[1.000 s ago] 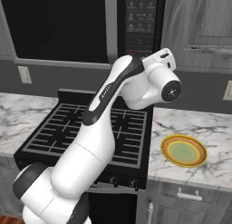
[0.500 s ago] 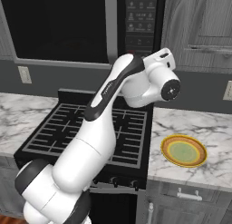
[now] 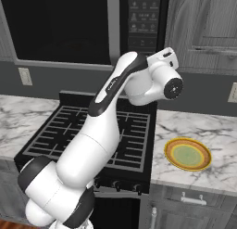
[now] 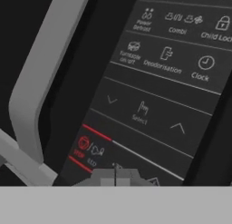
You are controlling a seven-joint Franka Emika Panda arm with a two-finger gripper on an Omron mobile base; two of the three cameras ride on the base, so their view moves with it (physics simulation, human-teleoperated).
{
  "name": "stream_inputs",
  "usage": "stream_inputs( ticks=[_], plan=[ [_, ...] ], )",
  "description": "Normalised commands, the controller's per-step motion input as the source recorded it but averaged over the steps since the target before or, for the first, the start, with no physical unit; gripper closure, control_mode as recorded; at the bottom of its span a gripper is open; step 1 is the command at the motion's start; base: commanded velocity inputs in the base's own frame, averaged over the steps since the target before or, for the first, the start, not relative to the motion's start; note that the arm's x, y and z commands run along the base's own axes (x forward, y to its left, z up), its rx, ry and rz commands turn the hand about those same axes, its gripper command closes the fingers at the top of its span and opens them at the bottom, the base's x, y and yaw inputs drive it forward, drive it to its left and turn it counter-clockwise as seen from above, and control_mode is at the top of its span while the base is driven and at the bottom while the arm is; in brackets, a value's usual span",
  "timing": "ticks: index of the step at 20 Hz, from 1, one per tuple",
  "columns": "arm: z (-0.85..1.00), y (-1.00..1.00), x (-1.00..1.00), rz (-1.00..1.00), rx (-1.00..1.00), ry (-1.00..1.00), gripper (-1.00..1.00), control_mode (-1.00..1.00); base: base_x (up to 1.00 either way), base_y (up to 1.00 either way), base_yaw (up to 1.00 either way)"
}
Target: Pick the shrimp from the counter and place it in the microwave. Then turn on the microwave.
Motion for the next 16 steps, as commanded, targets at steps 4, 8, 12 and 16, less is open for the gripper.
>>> stream_inputs(
  ticks=[4,8,12,16],
  plan=[
    [0.0,0.0,0.18,0.0,0.0,0.0,1.0,-1.0,0.0,0.0,0.0],
    [-0.02,0.0,0.21,0.0,0.0,0.0,1.0,-1.0,0.0,0.0,0.0],
    [-0.06,-0.01,0.2,0.0,0.0,0.0,1.0,-1.0,0.0,0.0,0.0],
    [-0.08,-0.06,0.19,0.0,0.0,0.0,1.0,-1.0,0.0,0.0,0.0]
  ],
)
